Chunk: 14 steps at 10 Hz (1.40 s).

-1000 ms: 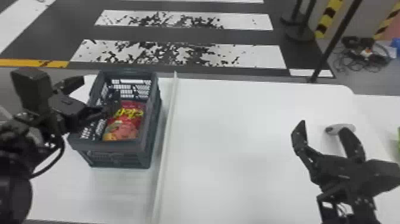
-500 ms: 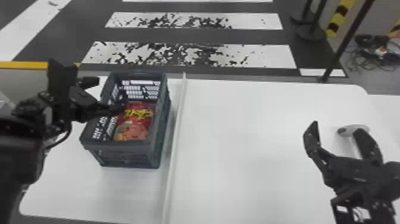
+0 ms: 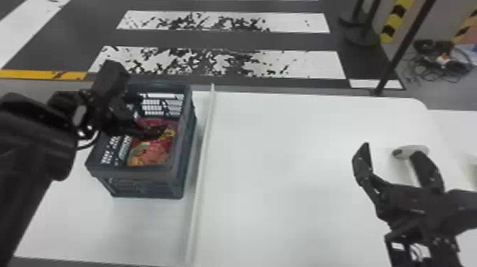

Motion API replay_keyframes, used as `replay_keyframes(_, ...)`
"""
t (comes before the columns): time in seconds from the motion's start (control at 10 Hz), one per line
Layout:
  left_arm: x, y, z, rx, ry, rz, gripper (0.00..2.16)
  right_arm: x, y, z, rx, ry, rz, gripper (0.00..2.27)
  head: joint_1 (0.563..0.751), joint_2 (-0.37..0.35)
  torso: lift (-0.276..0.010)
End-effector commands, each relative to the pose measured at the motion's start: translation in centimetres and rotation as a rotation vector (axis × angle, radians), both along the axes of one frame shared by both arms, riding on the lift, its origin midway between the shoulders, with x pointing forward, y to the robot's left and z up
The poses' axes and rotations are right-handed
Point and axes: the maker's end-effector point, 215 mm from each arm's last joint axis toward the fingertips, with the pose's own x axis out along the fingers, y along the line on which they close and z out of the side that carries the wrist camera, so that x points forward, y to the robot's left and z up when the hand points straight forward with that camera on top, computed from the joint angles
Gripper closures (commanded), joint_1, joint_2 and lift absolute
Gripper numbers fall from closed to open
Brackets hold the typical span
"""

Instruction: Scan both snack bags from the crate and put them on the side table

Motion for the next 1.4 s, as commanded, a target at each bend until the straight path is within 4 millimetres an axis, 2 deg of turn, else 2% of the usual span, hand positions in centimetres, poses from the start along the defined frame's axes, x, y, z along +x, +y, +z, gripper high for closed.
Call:
replay_keyframes(0.0, -0.2, -0.4, -2.1, 0.09, 0.051, -0.042, 0.04, -0.1, 0.0, 0.0, 0.001, 0.005, 0.0, 0.04, 0.695, 0.004, -0.087)
replay_keyframes(0.3, -1.4, 0.1, -5.8, 0.183, 0.152, -0.085, 0.04, -0.1, 0.1, 0.0, 0.001, 0.011, 0.002, 0.04, 0.695, -0.001, -0.087)
replay_keyframes(0.4, -1.1, -0.2, -6.2, 0.196, 0.169, -0.086, 0.04, -0.1, 0.0, -0.1, 0.002, 0.012, 0.0, 0.04, 0.695, 0.001, -0.087)
replay_keyframes(0.7, -1.4, 2.1, -9.2, 0.218, 0.217, -0.006, 0.04, 1.3, 1.1, -0.2, 0.012, 0.011, 0.028, 0.04, 0.695, 0.013, -0.087)
replay_keyframes(1.0, -2.3, 2.0, -11.7, 0.214, 0.267, 0.013, 0.04, 1.6, 1.0, -0.4, 0.014, 0.016, 0.034, 0.04, 0.695, 0.04, -0.087)
replay_keyframes(1.1, -2.6, 1.6, -12.1, 0.201, 0.287, 0.004, 0.14, 1.7, 1.1, -0.5, 0.016, 0.018, 0.036, 0.04, 0.695, 0.038, -0.087)
replay_keyframes(1.2, -2.8, 1.1, -12.3, 0.173, 0.33, -0.014, 0.51, 1.8, 1.0, -0.7, 0.024, 0.02, 0.035, 0.04, 0.695, 0.035, -0.087)
replay_keyframes(1.3, -2.9, 1.0, -12.1, 0.153, 0.337, -0.007, 1.15, 1.8, 1.2, -0.7, 0.024, 0.02, 0.037, 0.04, 0.695, 0.027, -0.087)
